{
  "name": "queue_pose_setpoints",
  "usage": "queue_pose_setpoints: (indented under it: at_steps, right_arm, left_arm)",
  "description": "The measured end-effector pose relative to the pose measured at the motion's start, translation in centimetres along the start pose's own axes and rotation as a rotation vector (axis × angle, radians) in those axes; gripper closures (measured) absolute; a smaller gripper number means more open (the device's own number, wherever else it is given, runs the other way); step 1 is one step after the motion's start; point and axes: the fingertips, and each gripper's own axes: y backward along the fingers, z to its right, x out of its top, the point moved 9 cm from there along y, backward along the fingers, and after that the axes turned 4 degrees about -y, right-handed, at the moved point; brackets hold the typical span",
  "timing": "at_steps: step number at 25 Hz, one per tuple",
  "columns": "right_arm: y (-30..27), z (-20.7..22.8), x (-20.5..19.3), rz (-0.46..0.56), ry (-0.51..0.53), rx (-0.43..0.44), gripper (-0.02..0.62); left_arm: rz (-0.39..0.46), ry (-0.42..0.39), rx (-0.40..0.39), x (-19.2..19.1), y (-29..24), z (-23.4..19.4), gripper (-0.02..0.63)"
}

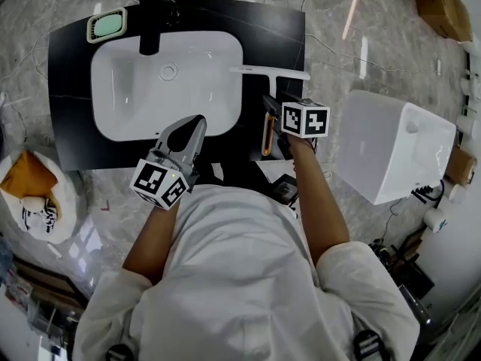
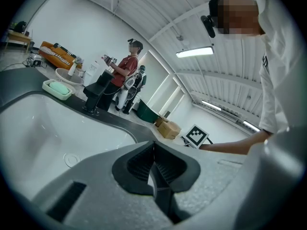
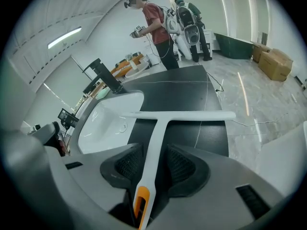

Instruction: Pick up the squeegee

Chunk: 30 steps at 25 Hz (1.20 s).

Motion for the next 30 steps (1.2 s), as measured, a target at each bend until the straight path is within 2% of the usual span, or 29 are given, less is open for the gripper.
queue_pose_setpoints:
  at_steps: [18, 30]
  right_arm:
    - [-0.3, 0.0, -0.2, -0.011, -0.035, -0.026, 0.492]
    - [0.4, 0.0, 0.0, 0.051, -0.049, -0.040, 0.515]
  left_arm:
    - [0.004, 0.011, 0.008, -0.4, 1.0, -0.4, 0.590]
    - [0.017, 0.003, 0.001, -0.2, 1.5, 0.0, 0.589]
